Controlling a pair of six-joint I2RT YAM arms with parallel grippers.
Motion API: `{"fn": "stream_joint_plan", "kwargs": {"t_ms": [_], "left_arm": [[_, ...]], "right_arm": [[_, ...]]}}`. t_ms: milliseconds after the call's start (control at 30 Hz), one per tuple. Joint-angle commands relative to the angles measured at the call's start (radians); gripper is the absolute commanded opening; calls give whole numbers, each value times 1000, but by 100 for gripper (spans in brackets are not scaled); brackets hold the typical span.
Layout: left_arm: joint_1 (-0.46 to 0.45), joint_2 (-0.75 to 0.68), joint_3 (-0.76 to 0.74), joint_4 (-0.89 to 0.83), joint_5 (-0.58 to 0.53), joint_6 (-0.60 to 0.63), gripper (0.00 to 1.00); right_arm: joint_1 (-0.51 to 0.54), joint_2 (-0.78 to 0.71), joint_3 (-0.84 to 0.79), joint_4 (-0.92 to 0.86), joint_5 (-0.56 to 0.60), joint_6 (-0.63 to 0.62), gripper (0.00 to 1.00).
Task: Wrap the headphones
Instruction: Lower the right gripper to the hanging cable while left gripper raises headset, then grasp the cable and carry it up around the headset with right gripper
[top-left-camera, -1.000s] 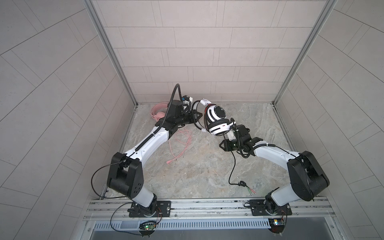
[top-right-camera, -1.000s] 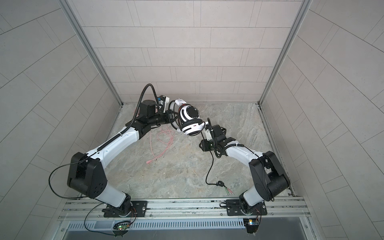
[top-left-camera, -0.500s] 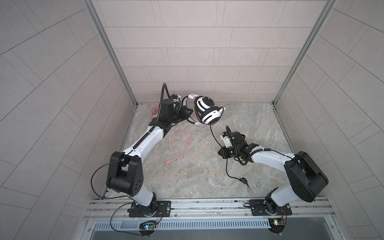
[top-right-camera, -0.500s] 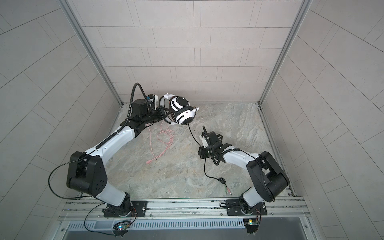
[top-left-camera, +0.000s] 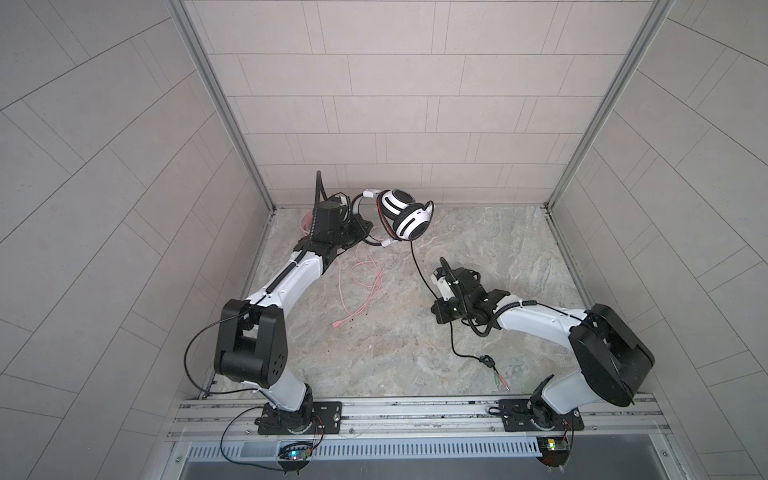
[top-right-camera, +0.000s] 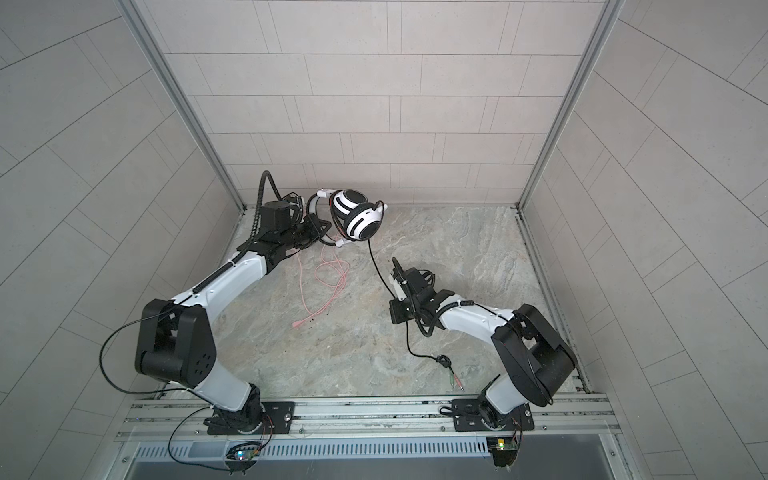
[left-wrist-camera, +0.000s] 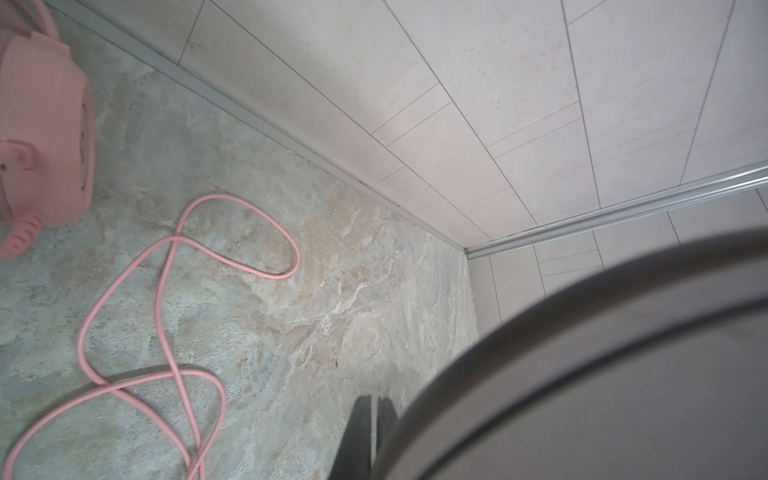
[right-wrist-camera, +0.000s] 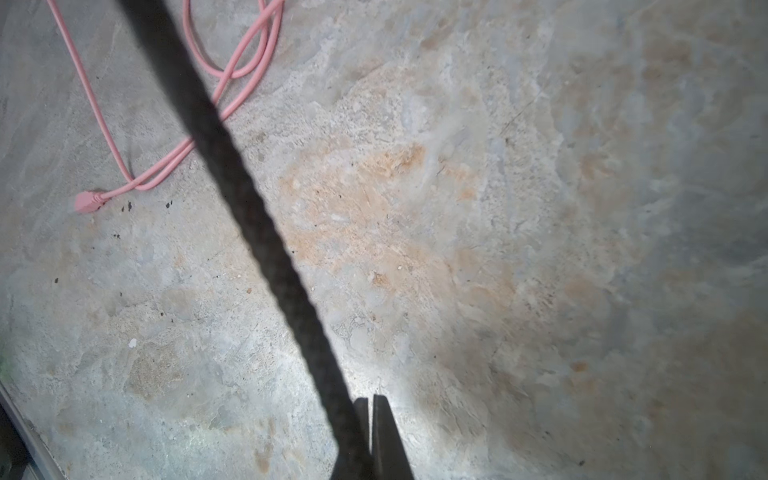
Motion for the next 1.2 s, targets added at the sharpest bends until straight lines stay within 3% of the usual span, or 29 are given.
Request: {"fn": "stream_joint_plan", "kwargs": {"t_ms": [0,333,633,933,1167], "left_arm": [[17,-12,13,28,-25,-56,0],[29,-52,0,-111,-252,-36,0],[29,-29,52,-218,-301,16,0],[-3,-17,149,-370,-378,146,0],[-87,-14,204,-445,-472,263,0]], "right_arm": [[26,-29,19,-50,50,-10,4],[206,-70,97,-172,154,-13,3],[327,-155,223,-389,257,-36,3],[335,-312,393,-534,413,-161,3],[332,-340,563,-643,529,-259,3]]}}
